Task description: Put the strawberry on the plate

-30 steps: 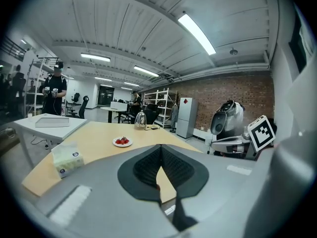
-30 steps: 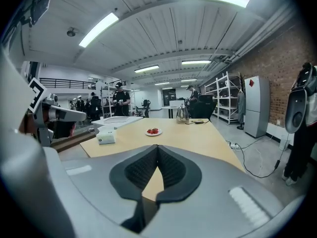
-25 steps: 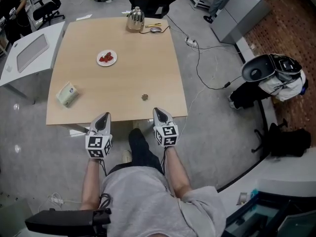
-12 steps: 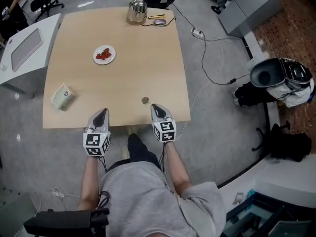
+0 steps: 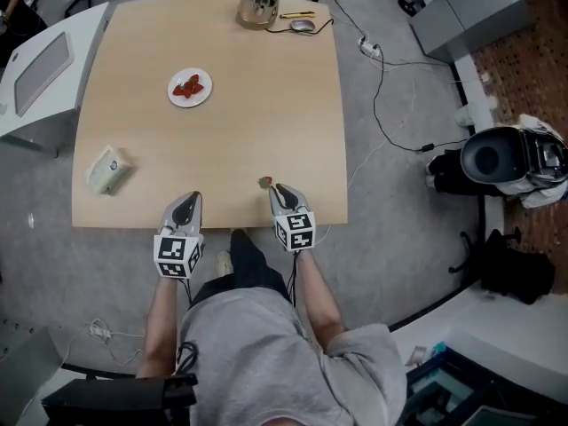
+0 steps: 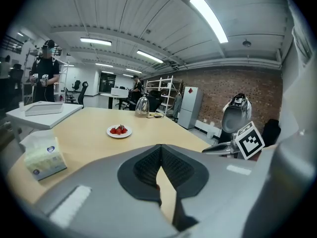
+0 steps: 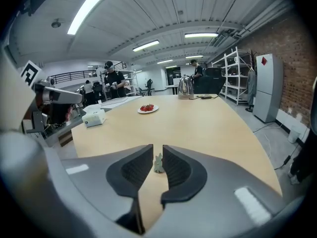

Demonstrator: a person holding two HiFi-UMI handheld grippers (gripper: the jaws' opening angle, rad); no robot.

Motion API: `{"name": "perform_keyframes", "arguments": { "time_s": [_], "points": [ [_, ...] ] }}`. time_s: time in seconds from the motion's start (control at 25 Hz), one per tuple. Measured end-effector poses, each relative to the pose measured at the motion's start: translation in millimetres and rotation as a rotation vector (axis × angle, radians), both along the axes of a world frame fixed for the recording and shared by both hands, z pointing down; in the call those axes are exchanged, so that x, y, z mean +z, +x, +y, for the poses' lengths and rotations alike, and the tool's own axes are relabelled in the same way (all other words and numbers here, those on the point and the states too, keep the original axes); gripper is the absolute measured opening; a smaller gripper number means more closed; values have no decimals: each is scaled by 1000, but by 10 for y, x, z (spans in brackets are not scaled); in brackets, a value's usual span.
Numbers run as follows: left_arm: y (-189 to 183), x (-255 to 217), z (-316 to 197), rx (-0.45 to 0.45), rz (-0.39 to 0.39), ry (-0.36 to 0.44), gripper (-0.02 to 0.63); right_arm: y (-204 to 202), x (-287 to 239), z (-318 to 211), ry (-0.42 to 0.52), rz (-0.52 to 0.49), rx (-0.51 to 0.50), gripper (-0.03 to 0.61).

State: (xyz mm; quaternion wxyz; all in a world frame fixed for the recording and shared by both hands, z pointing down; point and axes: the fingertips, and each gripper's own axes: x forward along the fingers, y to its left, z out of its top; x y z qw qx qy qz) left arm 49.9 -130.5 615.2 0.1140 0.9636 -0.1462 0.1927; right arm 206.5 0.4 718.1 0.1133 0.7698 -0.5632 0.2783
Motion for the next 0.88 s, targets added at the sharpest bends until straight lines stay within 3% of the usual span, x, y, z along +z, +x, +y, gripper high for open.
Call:
{"name": "perform_keyframes", "arguments": {
  "time_s": [0.4, 0.88],
  "points": [
    [62, 148, 74, 19, -38, -34, 20, 35, 412, -116, -93, -61, -55, 160],
    [140, 242, -24, 18, -67, -51, 20, 39, 713, -236, -191, -43, -100, 170]
  ]
}}
